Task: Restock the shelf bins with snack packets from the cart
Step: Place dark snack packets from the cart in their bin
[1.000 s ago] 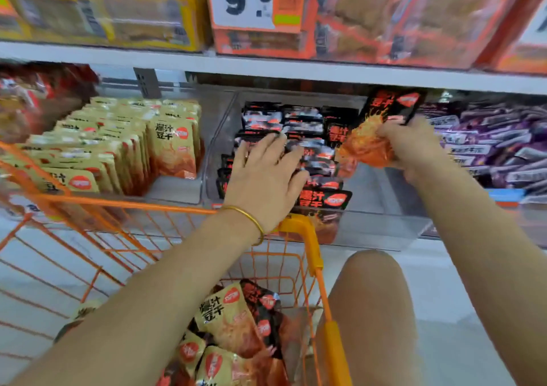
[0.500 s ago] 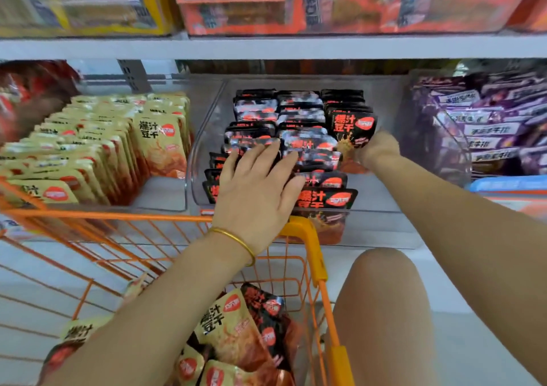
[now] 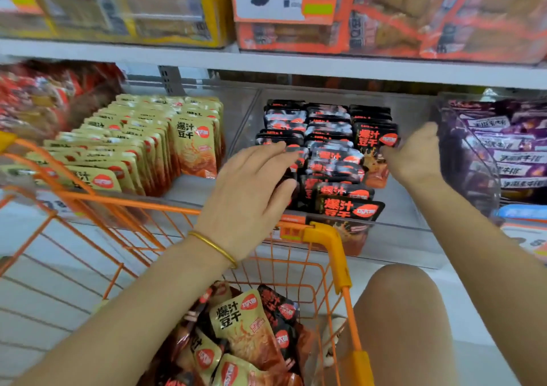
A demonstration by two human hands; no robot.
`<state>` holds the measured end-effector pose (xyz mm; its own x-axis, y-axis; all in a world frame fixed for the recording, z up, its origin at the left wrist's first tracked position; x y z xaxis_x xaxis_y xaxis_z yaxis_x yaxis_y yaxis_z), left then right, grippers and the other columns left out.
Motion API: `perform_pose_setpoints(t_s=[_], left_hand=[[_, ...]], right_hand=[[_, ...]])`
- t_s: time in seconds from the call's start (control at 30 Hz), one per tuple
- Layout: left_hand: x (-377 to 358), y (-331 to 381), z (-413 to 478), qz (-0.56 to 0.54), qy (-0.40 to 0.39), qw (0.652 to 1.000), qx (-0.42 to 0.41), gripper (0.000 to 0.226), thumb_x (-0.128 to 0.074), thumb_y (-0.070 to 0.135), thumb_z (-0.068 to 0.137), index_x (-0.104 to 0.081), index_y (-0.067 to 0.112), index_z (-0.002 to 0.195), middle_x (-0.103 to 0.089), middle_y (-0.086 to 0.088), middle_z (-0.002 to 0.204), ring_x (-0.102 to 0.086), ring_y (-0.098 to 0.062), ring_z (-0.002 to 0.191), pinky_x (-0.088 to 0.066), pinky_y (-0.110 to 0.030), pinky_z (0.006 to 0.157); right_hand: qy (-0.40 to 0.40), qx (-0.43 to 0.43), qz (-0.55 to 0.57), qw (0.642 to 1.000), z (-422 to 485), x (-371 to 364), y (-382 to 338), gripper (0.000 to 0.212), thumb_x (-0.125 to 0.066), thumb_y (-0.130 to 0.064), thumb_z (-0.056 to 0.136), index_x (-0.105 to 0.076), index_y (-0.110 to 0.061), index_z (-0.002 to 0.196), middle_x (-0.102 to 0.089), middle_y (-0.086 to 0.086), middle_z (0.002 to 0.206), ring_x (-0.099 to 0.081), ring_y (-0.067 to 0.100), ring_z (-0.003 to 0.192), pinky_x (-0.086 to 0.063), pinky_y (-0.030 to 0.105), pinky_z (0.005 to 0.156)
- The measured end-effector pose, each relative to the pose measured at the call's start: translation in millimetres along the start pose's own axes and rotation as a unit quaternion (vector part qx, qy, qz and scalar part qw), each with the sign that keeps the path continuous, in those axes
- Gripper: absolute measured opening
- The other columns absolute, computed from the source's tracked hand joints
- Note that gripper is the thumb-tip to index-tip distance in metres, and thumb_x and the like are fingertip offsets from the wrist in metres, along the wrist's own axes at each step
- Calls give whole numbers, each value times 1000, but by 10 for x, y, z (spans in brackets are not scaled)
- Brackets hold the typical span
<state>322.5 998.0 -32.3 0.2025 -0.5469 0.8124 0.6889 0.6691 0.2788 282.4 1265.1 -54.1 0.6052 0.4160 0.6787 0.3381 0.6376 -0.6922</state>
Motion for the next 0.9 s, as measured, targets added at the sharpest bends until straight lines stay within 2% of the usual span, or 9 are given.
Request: perform_pose_setpoints(t_s=[0.07,0.17,0.3,0.4,0.47,0.53,0.67,0.8,0.9], left_hand=[[322,-167,-191,9,20,1000,-5,41,-37,28,92,-57,10,123,-56,-6,128,-43,-18,121,-24,-22,105],[678,-581,-603,47,-8,997,53,36,-42,25,92,-57,13,122,-60,-3,118,-46,-16,111,-35,-25,94],[662,-1174,-1267,106,-145,961,212,37,-46,25,96,-48,21,132,-54,-3,127,-44,-24,118,-42,-39,94],[498,-1443,-1666,118,-240,915,303,39,-44,18,97,-44,20,136,-45,-6,138,-40,-26,126,-37,-38,102],[445,-1563,-1770,115,-260,897,339,41,-43,12,97,-42,19,137,-40,-7,140,-41,-27,126,-36,-38,104],[421,-1661,-1832,107,-267,884,369,44,-41,4,95,-41,20,137,-40,-10,140,-43,-29,125,-39,-39,102],[340,-1737,-1919,107,-309,861,389,43,-39,0,94,-42,15,135,-43,-12,137,-45,-29,123,-40,-36,99],[273,-1720,-1931,95,-343,849,391,42,-36,1,95,-41,13,135,-42,-12,140,-44,-27,125,-40,-34,100],[268,-1693,-1930,84,-352,844,395,43,-37,0,96,-40,15,136,-44,-9,139,-46,-25,123,-41,-32,96]], right_hand=[[11,108,50,993,-285,181,-406,24,-61,-6,84,-47,-3,104,-56,20,105,-59,36,92,-41,34,68],[-137,231,131,954,-1055,46,-1098,20,-60,-8,86,-46,-21,82,-57,2,79,-64,27,70,-51,38,61],[-473,302,86,823,-2439,-829,-1655,6,-62,-14,88,-56,-15,86,-56,-4,68,-59,5,51,-48,24,50],[-555,371,-33,744,-3202,-1489,-1721,14,-61,-24,91,-58,-11,95,-57,-2,78,-60,8,68,-48,24,57],[-530,399,-116,739,-3406,-1796,-1700,34,-59,-35,91,-54,-10,113,-57,7,107,-59,24,95,-50,33,78],[-519,384,-142,750,-3489,-1981,-1636,53,-58,-42,90,-44,-10,130,-45,10,126,-55,29,104,-49,37,86],[-505,410,-199,733,-3666,-2069,-1504,78,-62,-61,78,-40,-10,133,-35,12,138,-53,30,110,-48,34,75],[-562,365,-116,733,-3666,-2100,-1488,35,-73,-38,79,-48,-15,87,-51,3,90,-48,16,68,-34,27,54],[-590,306,-38,746,-3543,-2075,-1472,39,-74,-37,79,-39,-20,77,-43,-2,77,-42,13,64,-32,27,55]])
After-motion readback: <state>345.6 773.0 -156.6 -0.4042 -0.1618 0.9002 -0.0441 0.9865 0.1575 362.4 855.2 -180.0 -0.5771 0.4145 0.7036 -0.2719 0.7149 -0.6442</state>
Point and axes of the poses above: each hand's wrist, its own z-axis towards the middle knuckle, its own x-axis out of the back of the hand, y = z × x, the point moved 8 cm from there along z, towards the middle knuckle
